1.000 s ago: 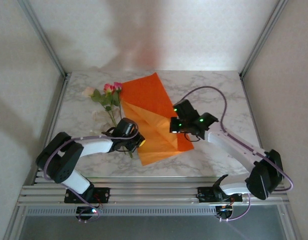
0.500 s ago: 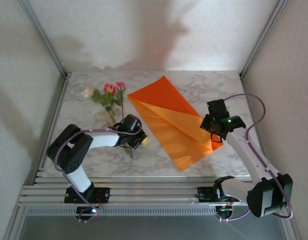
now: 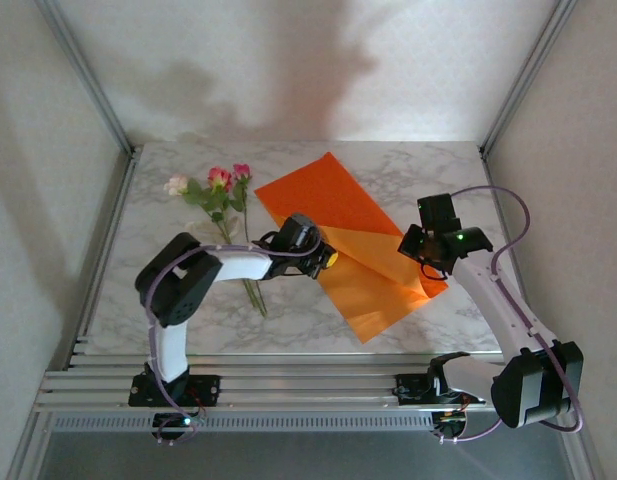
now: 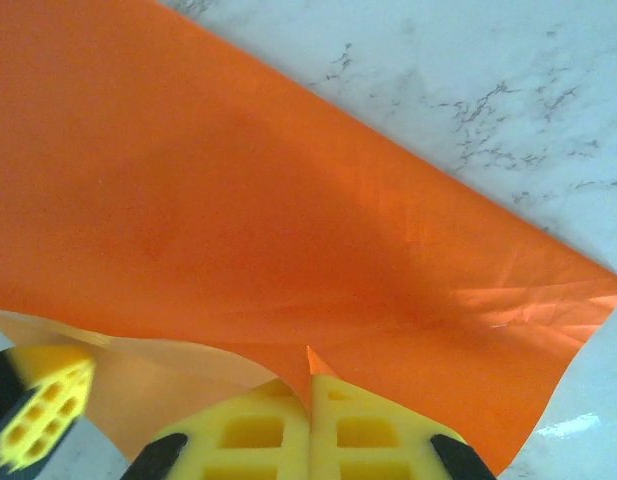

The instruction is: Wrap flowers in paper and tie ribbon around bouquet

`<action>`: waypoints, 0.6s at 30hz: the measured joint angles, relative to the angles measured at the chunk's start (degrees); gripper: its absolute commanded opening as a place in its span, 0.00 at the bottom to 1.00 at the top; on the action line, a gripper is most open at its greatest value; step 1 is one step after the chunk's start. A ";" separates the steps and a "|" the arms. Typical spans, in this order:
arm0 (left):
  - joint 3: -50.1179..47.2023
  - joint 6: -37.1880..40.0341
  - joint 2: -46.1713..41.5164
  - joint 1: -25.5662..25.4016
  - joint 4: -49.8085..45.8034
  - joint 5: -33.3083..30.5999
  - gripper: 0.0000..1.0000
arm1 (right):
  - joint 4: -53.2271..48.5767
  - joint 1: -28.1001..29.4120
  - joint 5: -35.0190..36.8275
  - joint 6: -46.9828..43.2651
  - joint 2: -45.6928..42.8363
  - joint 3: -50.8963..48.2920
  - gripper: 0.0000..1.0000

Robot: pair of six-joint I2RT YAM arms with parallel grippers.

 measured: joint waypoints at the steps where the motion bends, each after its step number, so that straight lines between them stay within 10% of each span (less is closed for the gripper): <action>1: 0.07 -0.81 1.46 0.02 0.15 -0.04 0.00 | -0.02 0.02 0.02 -0.02 0.07 0.26 0.00; 18: -5.20 -4.83 -1.66 5.68 -2.34 -3.56 0.00 | -1.11 -2.86 6.99 -1.51 1.81 7.91 0.00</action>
